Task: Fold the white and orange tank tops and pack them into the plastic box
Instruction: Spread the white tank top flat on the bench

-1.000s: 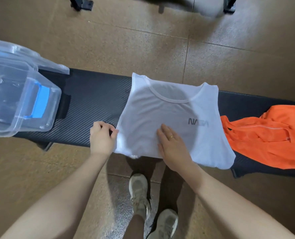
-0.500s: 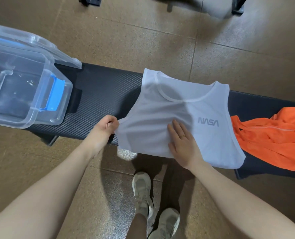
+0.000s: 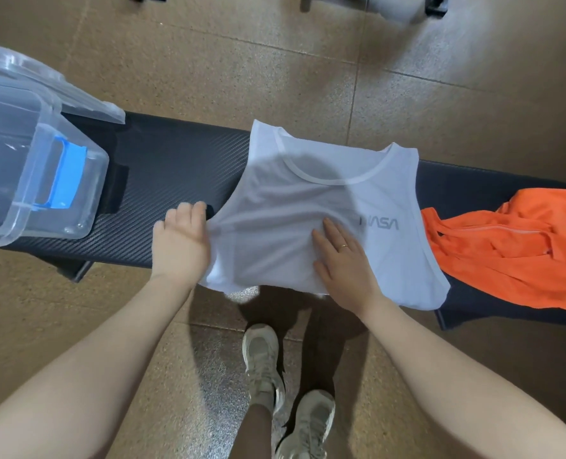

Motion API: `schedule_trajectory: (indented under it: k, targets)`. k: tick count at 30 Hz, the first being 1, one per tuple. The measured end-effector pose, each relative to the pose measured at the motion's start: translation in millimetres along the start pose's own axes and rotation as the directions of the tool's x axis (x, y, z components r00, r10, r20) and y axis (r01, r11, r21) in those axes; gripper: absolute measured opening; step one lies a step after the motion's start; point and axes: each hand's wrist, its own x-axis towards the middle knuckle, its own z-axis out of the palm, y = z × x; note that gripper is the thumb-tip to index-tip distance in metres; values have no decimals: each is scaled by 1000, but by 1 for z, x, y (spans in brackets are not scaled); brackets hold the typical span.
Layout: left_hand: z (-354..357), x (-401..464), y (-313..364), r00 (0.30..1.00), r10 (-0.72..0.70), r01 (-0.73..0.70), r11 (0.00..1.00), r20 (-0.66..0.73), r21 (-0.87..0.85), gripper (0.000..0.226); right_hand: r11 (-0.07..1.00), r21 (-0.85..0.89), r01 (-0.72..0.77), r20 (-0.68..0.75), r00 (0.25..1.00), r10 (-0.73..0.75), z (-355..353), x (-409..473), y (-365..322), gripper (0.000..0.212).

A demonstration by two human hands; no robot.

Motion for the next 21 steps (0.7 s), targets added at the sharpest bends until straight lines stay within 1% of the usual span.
schedule_trajectory:
  k: [1, 3, 4, 5, 6, 7, 9, 11, 12, 14, 17, 19, 21]
  targets:
    - [1, -2, 14, 999, 32, -32, 999, -5, -26, 30, 999, 33, -28, -40, 999, 29, 0, -5, 4, 53]
    - [12, -12, 45, 980, 197, -195, 980, 33, -33, 39, 991, 88, -96, -127, 986, 107, 1, -22, 16, 49]
    - [17, -16, 60, 953, 295, -292, 955, 74, -49, 45, 982, 126, -139, -169, 973, 159, 1, -34, 24, 48]
    - [20, -19, 75, 924, 365, -357, 931, 115, -80, 48, 970, 159, -184, -214, 953, 216, 0, -45, 32, 44]
    - [20, -19, 89, 903, 398, -383, 916, 163, -116, 49, 958, 174, -227, -259, 928, 267, -2, -56, 42, 40]
    - [20, -18, 103, 898, 400, -377, 914, 181, -148, 52, 946, 176, -274, -290, 903, 316, -6, -66, 51, 37]
    - [19, -16, 127, 904, 356, -309, 927, 238, -213, 62, 911, 170, -376, -321, 853, 412, -8, -84, 69, 38]
    - [30, -14, 142, 917, 279, -204, 943, 286, -264, 56, 865, 172, -471, -306, 810, 501, -7, -99, 87, 44]
    - [36, -14, 148, 924, 249, -172, 949, 291, -266, 54, 846, 164, -507, -294, 794, 533, -5, -103, 96, 48]
    - [44, -15, 158, 937, 234, -168, 953, 259, -251, 56, 825, 165, -540, -290, 773, 564, -2, -108, 110, 50]
    - [52, -13, 168, 951, 226, -185, 963, 213, -195, 66, 845, 246, -475, -325, 781, 534, 1, -107, 121, 38]
    - [55, -17, 173, 955, 201, -175, 976, 219, -132, 80, 823, 407, -396, -309, 788, 532, 2, -107, 127, 26]
    - [59, -25, 175, 963, 164, -146, 984, 215, -97, 92, 762, 561, -322, -237, 820, 521, -1, -111, 130, 12]
